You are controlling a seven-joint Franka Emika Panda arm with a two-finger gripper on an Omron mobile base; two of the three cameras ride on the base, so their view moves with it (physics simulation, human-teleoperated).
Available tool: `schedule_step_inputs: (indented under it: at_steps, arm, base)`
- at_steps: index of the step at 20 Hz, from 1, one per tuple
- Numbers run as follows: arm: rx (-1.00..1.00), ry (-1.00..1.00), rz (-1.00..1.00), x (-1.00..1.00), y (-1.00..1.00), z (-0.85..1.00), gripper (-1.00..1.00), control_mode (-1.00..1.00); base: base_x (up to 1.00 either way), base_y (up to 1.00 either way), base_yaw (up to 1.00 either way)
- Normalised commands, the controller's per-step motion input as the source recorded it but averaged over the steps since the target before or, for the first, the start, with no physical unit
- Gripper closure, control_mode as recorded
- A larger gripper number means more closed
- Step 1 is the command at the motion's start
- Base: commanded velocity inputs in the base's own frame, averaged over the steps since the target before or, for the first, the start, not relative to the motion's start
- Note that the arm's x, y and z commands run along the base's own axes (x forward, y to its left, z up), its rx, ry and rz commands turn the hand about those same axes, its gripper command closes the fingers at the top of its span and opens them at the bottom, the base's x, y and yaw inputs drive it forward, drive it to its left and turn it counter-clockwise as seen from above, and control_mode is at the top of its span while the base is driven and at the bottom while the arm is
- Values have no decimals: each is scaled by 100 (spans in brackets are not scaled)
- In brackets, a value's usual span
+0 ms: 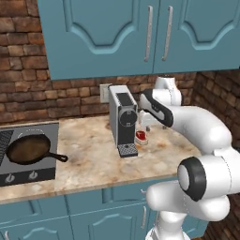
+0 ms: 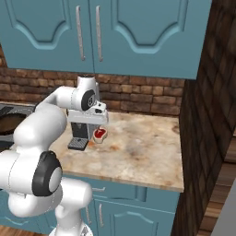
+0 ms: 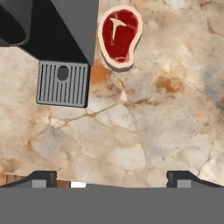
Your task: Place both pans onto different burners. Then place the potato and the steak on different pans.
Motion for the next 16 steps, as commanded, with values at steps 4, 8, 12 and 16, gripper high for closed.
schedule_step_inputs:
  at_steps: [4, 8, 12, 16]
  arm:
    - [0, 0, 0, 41, -40, -25, -100, -100]
    - [0, -2, 5, 34, -35, -43, -100, -100]
    - [3, -11, 18, 12, -19, -49, -100, -100]
    - [6, -9, 24, 9, -4, -43, -100, -100]
  base:
    - [0, 0, 0]
    - [0, 0, 0]
    - [0, 0, 0]
    - [0, 0, 0]
